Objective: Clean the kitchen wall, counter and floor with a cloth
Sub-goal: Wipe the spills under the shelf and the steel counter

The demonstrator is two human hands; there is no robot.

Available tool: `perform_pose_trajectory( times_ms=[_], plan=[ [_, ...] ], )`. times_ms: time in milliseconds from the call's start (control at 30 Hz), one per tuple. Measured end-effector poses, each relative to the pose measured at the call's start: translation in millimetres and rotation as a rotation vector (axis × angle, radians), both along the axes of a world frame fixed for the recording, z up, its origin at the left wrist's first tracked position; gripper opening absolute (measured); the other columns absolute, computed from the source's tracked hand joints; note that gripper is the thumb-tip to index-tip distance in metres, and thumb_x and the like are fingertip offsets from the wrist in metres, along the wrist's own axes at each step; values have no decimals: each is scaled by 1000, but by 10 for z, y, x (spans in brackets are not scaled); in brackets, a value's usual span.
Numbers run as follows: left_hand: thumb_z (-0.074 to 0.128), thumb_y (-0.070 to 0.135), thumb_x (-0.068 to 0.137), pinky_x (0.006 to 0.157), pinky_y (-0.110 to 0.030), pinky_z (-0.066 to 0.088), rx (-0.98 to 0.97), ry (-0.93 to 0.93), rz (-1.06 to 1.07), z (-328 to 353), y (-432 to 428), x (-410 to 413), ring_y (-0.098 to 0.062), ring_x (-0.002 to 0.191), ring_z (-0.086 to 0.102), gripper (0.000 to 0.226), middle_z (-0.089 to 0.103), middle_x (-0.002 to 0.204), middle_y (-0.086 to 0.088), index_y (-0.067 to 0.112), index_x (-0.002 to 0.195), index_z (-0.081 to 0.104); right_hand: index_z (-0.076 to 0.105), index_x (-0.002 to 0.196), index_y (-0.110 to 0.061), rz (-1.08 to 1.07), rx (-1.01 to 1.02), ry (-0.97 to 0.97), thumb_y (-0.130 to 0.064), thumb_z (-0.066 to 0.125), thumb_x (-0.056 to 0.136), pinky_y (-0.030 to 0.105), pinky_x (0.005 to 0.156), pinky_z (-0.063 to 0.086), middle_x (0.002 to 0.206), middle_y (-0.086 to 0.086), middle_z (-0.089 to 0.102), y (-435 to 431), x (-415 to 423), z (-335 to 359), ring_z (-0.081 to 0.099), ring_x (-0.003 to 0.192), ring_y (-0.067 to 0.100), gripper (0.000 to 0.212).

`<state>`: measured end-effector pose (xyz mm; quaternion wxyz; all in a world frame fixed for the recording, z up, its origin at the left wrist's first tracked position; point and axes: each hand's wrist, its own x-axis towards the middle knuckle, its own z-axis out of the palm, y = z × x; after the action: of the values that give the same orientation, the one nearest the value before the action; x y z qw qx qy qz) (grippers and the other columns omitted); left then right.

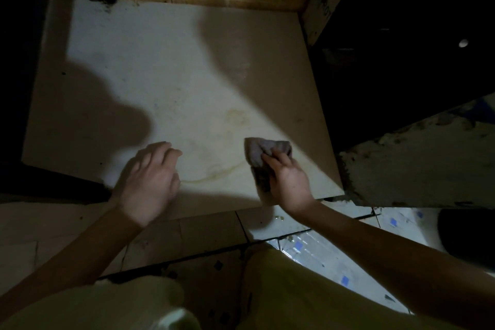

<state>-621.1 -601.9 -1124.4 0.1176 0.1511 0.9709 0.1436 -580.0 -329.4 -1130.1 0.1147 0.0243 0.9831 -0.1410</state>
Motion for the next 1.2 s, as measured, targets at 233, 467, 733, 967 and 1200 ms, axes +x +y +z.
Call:
perform_pose_trajectory(
  times_ms=[233,467,733,967,1200],
  plan=[
    [61,4,80,96,-50,42,8,-57,49,-15,-202,231,-39,120,47,45,46,135,-19,6,124,53,35,144,-23,229,3,-76,-18,47,95,40,96,45,152,5,28,-543,-147,8,32,134,32,51],
    [48,4,90,103,-46,36,21,-104,165,81,-320,337,-36,129,36,44,34,146,-15,7,134,45,39,142,-25,309,-23,-29,-23,45,97,40,98,45,152,3,30,-925,-248,-90,30,134,31,45],
    [36,12,85,99,-50,40,54,-93,217,77,-440,365,-39,126,39,47,38,144,-18,4,129,50,70,107,-28,601,146,118,-30,64,72,32,47,55,111,14,67,-1150,-264,-67,67,83,36,36],
    [59,-4,80,95,-51,45,64,-31,145,50,-439,305,-42,119,45,43,45,134,-22,0,122,54,69,108,-25,743,132,213,-29,45,85,40,67,57,118,14,64,-955,-290,-86,65,96,39,34],
    [60,-1,80,91,-49,46,81,3,118,34,-344,226,-39,114,47,41,47,129,-21,1,120,54,67,108,-28,600,183,145,-23,81,70,43,70,57,123,12,61,-439,-266,-88,62,105,39,41]
  ],
)
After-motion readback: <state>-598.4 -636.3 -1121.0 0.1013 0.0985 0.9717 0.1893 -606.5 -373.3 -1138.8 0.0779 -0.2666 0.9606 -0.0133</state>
